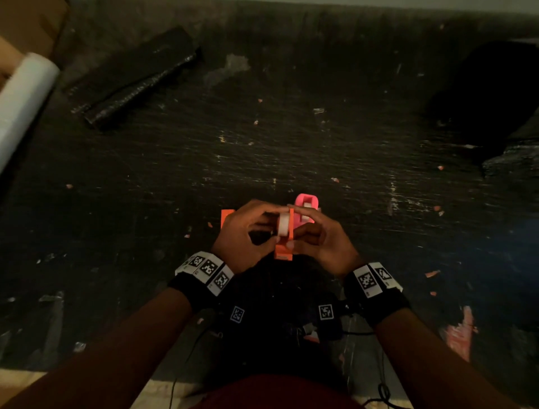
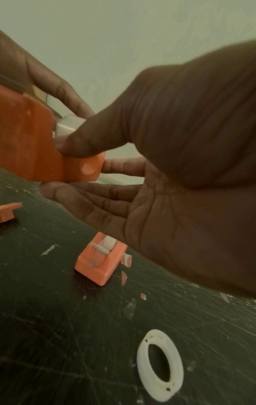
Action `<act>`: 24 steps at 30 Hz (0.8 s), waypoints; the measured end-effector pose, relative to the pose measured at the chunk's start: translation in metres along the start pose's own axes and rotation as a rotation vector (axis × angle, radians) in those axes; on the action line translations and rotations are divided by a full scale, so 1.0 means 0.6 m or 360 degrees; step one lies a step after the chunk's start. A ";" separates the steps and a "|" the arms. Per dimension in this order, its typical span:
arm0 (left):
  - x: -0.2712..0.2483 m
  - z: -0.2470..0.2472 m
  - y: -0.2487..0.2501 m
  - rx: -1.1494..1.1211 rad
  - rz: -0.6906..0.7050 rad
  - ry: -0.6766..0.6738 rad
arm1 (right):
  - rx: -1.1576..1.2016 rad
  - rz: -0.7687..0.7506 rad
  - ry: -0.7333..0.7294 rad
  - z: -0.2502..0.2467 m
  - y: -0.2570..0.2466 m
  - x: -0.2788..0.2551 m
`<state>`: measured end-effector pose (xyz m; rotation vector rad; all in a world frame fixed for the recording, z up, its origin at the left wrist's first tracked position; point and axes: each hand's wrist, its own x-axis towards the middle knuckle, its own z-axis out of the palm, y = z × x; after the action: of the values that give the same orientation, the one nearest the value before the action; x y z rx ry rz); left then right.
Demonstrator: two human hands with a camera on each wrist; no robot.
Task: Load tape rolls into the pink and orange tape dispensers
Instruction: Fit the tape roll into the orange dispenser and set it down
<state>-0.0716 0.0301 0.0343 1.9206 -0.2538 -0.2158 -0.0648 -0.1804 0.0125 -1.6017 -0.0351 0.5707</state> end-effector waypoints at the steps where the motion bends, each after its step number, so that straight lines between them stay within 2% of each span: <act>1: -0.001 -0.004 0.003 -0.0014 -0.0004 -0.0031 | 0.0019 0.0009 0.0006 -0.001 0.002 0.001; 4: -0.003 -0.028 0.005 0.0082 0.0012 -0.0058 | 0.0043 0.0024 0.0012 -0.002 0.001 0.003; 6: 0.002 -0.048 -0.013 0.0291 -0.0006 0.0110 | 0.0014 0.0011 0.0035 -0.004 -0.002 0.004; 8: 0.009 -0.069 -0.046 0.0554 -0.0167 0.0294 | -0.0014 -0.0011 0.0066 -0.008 -0.004 0.006; 9: 0.012 -0.080 -0.065 0.0710 -0.0322 0.0298 | -0.0021 -0.0023 0.0076 -0.009 -0.004 0.007; 12: 0.016 -0.104 -0.110 0.1102 -0.0791 -0.0047 | -0.0006 -0.0040 0.0095 -0.014 0.002 0.011; 14: 0.019 -0.108 -0.123 0.1264 -0.0956 -0.0263 | -0.0002 -0.0038 0.0098 -0.016 0.004 0.013; 16: 0.022 -0.105 -0.128 0.1356 -0.1018 -0.0344 | -0.0010 -0.0041 0.0100 -0.016 0.003 0.013; 19: 0.025 -0.101 -0.130 0.1330 -0.0986 -0.0284 | -0.0031 -0.0046 0.0105 -0.015 0.000 0.012; 21: 0.026 -0.099 -0.129 0.1191 -0.0979 -0.0244 | -0.0055 -0.0051 0.0097 -0.016 -0.001 0.010; 24: 0.027 -0.094 -0.109 0.0539 -0.0952 -0.0139 | -0.0074 -0.0056 0.0097 -0.016 -0.002 0.009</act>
<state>-0.0363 0.0988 -0.0073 2.2868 0.2538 -0.6898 -0.0558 -0.1874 0.0119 -1.6599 -0.0313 0.4970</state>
